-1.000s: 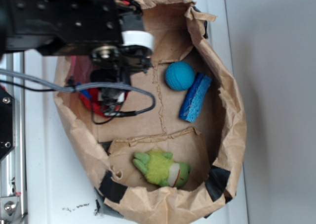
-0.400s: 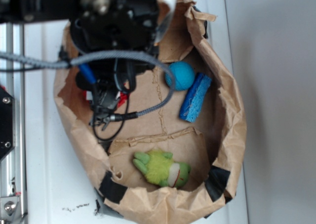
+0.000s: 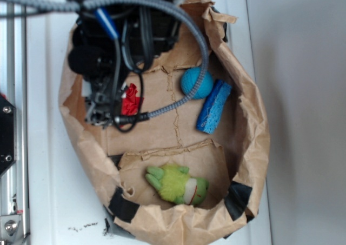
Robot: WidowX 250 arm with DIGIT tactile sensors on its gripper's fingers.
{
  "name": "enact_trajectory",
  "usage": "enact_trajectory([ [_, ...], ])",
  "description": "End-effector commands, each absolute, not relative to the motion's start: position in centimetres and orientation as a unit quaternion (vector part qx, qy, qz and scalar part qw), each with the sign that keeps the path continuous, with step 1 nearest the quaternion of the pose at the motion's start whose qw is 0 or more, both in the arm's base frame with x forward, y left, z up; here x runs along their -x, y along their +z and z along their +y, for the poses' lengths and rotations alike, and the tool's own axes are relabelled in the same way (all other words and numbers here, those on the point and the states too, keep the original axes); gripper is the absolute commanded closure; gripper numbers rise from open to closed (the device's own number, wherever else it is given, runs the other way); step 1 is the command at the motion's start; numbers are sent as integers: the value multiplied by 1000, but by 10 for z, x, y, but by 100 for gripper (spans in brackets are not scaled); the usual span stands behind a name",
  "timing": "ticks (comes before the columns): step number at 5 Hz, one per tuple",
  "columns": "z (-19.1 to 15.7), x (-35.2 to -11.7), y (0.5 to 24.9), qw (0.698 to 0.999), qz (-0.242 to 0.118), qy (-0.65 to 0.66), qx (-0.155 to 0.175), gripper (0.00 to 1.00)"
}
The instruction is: Grab the red paper.
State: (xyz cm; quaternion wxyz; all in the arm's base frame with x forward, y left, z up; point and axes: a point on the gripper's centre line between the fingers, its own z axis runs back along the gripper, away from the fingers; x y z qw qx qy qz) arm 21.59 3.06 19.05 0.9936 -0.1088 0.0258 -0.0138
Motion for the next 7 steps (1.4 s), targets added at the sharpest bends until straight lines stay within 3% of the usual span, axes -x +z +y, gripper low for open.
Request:
enact_trajectory([
  [1,53,-224,156,998,-38,-31,49,0],
  [3,73,-235,97,998,-35,-47,-22,0],
  [7,73,-235,97,998,-35,-47,-22,0],
])
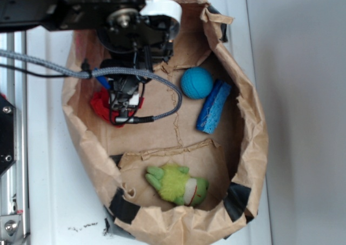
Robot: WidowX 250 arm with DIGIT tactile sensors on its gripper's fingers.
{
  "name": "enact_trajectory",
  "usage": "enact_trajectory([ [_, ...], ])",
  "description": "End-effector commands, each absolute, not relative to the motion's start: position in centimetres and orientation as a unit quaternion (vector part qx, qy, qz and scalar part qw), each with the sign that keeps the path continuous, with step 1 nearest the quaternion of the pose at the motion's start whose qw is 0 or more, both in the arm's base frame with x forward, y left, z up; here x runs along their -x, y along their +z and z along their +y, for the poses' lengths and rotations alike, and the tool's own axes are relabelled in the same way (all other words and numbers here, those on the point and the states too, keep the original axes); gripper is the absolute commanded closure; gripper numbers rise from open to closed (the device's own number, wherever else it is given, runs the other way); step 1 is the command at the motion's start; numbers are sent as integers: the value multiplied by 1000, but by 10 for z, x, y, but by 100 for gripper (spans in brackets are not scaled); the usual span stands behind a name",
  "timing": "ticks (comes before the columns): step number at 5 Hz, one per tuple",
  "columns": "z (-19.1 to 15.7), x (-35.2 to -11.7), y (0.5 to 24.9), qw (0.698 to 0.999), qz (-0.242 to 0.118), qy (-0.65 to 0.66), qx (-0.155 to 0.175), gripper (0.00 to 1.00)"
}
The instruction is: Grab the red paper.
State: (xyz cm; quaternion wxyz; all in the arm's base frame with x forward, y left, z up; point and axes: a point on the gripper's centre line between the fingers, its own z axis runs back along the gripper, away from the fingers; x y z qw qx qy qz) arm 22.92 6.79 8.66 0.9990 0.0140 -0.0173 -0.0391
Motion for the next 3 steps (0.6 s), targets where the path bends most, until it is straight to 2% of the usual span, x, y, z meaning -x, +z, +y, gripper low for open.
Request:
enact_trajectory([
  [1,67,-226,101,1000,-13,-8,18,0],
  [3,55,-215,110,997,-18,24,67,0],
])
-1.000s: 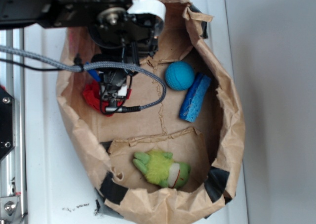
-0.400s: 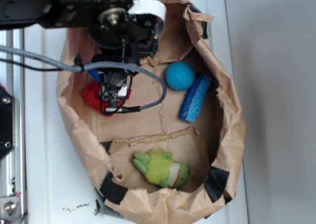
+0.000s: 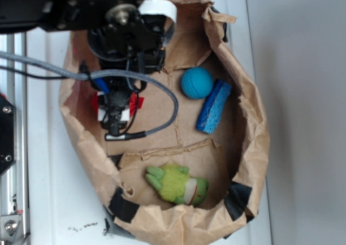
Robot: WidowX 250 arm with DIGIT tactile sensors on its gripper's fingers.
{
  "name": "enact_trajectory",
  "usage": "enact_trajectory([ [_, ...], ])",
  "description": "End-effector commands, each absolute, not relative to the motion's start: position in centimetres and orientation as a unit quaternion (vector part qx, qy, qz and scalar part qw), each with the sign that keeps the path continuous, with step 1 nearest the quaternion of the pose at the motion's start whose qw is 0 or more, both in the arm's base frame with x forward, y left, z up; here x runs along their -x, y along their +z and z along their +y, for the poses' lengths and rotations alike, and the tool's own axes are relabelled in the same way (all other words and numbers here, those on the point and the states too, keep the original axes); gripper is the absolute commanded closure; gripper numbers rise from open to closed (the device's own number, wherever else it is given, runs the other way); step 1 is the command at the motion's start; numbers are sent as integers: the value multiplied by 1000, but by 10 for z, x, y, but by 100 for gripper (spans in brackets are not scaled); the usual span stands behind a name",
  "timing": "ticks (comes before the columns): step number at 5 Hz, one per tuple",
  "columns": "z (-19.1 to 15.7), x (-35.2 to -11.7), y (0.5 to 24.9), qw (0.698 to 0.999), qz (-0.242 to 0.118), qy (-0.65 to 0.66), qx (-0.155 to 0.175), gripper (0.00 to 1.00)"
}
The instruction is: Grab the red paper.
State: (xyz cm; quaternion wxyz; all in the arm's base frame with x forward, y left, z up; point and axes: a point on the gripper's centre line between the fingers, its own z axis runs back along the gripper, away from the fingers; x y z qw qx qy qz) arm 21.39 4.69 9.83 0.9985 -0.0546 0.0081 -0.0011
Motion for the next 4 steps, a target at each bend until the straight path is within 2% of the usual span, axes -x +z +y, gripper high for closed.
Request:
enact_trajectory([
  [1,52,-221,94,993,-11,53,104,0],
  [2,47,-220,76,994,-29,58,84,0],
  [3,45,-227,40,994,-69,59,61,0],
  [4,50,-239,26,995,-78,45,52,0],
])
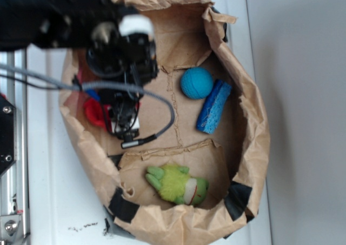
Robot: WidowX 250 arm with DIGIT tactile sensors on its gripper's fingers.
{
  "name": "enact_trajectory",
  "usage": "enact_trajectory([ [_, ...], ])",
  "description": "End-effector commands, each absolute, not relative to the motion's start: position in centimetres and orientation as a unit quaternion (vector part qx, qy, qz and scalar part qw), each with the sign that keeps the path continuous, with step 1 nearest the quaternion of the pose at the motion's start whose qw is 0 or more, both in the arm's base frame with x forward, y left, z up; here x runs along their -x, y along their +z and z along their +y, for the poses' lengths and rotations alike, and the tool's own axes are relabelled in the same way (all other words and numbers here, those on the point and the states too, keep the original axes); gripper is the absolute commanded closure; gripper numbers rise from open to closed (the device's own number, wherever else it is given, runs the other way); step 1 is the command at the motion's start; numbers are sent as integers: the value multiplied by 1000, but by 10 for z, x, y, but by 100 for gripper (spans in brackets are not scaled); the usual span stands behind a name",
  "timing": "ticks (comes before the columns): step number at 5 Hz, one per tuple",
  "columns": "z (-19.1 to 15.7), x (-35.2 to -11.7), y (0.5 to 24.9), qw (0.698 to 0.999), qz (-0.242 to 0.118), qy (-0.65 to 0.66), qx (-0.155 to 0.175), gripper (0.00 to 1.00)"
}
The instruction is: Grab the red paper.
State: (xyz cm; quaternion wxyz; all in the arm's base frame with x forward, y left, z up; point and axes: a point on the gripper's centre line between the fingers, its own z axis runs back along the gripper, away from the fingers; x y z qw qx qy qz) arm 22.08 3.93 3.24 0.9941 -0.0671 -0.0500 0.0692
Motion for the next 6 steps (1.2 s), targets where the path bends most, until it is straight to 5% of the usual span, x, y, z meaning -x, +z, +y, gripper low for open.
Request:
enact_trajectory([
  [1,53,-243,39,995,-55,51,61,100],
  [3,50,-241,103,993,-76,13,94,100],
  [4,52,-243,141,995,-78,1,64,100],
  [5,66,-236,169,989,-89,-15,118,100],
  [6,66,-236,169,989,-89,-15,118,0],
])
